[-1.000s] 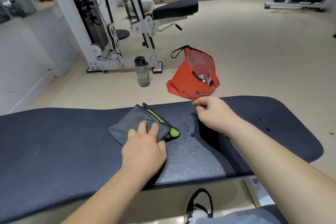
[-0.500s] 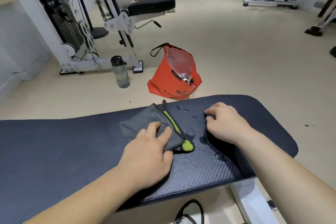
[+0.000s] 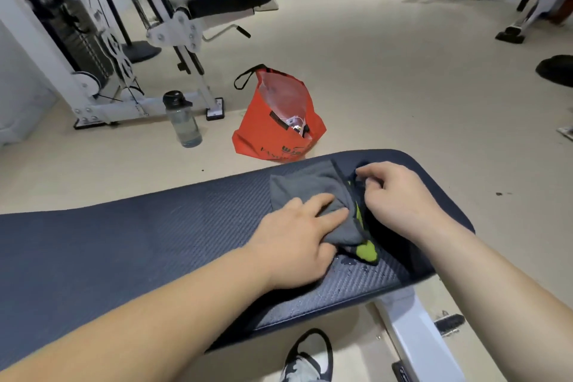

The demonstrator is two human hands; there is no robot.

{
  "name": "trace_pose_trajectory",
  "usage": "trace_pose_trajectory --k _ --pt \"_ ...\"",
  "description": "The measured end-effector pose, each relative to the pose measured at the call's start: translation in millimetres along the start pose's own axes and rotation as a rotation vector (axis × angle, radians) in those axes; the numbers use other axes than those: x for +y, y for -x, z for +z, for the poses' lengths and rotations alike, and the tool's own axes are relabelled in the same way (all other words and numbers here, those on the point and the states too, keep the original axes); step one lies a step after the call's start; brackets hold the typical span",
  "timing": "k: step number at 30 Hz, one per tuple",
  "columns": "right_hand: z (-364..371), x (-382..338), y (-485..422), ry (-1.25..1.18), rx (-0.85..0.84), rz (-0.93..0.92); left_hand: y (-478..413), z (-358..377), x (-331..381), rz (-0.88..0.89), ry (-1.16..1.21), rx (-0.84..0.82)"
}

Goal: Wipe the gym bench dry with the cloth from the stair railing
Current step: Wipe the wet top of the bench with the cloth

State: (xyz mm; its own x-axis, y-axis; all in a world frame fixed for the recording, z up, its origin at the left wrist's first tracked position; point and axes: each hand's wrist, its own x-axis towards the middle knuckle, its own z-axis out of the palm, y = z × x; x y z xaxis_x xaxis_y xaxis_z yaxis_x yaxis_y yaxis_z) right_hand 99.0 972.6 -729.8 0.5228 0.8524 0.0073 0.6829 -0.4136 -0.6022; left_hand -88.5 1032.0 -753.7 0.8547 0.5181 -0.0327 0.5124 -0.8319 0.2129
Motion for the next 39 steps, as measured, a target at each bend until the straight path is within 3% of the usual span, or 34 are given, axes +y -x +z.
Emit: trace_pose_trajectory --k 2,5,7,9,11,14,17,20,23,26,28,30,34,36,39 --pt "-6.8 8.7 2.5 0.001 -0.001 0.033 2.1 -4.0 -22.1 -0.021 -0.042 0.0" --pt "-17.3 26.2 7.6 0.006 -0.001 0.107 -0.6 -8.2 -45.8 -0.344 -0.071 0.064" --pt "-24.0 36.3 12.1 0.034 -0.004 0.152 1.7 -6.4 -23.9 -0.482 -0.059 0.093" --pt "-27.5 43.0 15.0 0.044 -0.02 0.193 15.3 -1.1 13.6 -0.438 -0.024 0.066" --pt "-29.3 45.2 15.9 0.032 -0.024 0.217 41.2 6.0 45.3 -0.246 -0.027 0.032" --pt "-32.8 44.4 17.0 0.002 -0.015 0.24 47.5 4.9 36.0 -0.054 -0.009 0.024" --pt "-41.8 50.3 19.9 -0.021 0.021 0.299 19.4 1.3 7.3 -0.206 -0.047 0.065" --pt "-47.3 64.0 22.4 -0.012 0.046 0.379 3.5 8.4 34.4 -0.392 -0.073 0.074" --pt "-47.6 72.6 19.6 -0.04 0.051 0.391 11.4 15.4 71.6 -0.122 -0.057 0.013" --pt "-46.8 81.0 14.9 -0.101 0.097 0.367 -8.1 1.3 46.0 0.143 0.007 -0.037" --pt "-47.8 90.3 13.9 -0.148 0.135 0.379 -38.6 -1.1 25.5 0.136 -0.053 -0.036" --pt "-48.0 98.2 13.5 -0.199 0.177 0.39 -75.8 3.0 19.5 -0.013 -0.083 0.031" --pt "-51.3 104.6 9.9 -0.253 0.262 0.369 -150.6 15.8 57.6 -0.203 -0.054 0.092" --pt "-52.2 105.7 7.0 -0.26 0.32 0.345 -159.5 22.3 84.5 -0.169 -0.039 0.078" --pt "-54.8 105.8 4.1 -0.257 0.368 0.352 -127.9 29.4 120.0 0.029 -0.018 0.054"
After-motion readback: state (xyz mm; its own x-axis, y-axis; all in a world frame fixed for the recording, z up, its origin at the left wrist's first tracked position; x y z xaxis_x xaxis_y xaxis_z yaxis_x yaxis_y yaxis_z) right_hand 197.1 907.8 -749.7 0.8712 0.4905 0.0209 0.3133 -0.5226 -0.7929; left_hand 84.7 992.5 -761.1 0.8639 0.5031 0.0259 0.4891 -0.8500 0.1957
